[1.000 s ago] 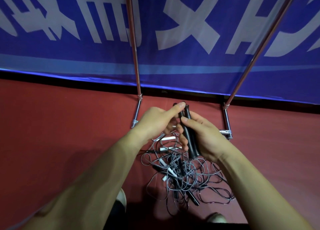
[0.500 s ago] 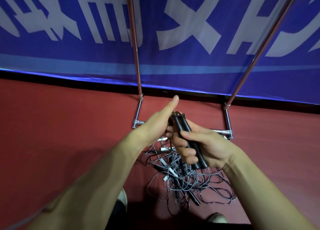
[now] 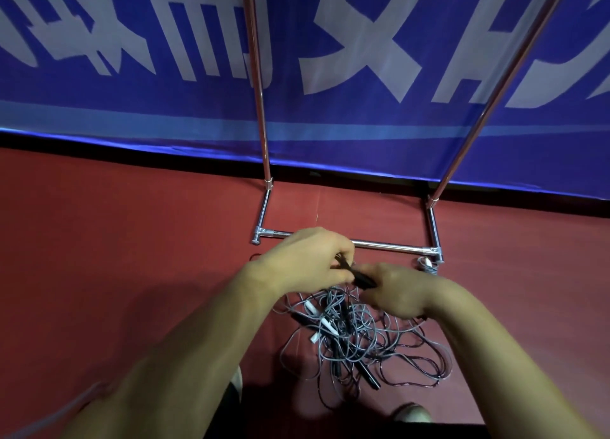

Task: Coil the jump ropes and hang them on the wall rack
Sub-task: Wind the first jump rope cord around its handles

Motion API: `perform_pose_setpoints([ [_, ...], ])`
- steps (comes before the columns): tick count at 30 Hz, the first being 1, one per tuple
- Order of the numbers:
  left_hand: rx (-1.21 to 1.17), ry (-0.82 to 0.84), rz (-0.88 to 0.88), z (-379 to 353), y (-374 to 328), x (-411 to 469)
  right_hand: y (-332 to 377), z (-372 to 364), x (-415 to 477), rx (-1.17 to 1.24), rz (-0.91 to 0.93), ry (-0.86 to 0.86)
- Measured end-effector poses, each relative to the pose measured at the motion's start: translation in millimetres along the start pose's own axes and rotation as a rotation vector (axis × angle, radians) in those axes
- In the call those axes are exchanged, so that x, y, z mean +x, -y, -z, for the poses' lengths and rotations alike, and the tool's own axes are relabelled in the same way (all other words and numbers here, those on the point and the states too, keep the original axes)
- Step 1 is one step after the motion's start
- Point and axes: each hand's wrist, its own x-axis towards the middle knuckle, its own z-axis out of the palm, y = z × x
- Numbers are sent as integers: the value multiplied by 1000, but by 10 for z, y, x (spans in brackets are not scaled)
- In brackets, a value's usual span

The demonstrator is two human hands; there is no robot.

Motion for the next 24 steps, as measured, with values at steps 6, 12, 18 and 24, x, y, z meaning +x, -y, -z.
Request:
perform_pose_setpoints([
  [6,-659,142,21,41,88,-45,66,20,-172,385,66,287],
  [12,-1031,107,234,-91,-76,45,281,31,-231,781,286,365],
  [18,-724,-66,399,-114,-115,151,122,70,-32,1053,180,-217],
  [24,-37,-271,200,-147,-224,60,-100,24,42,285,-43,-401],
])
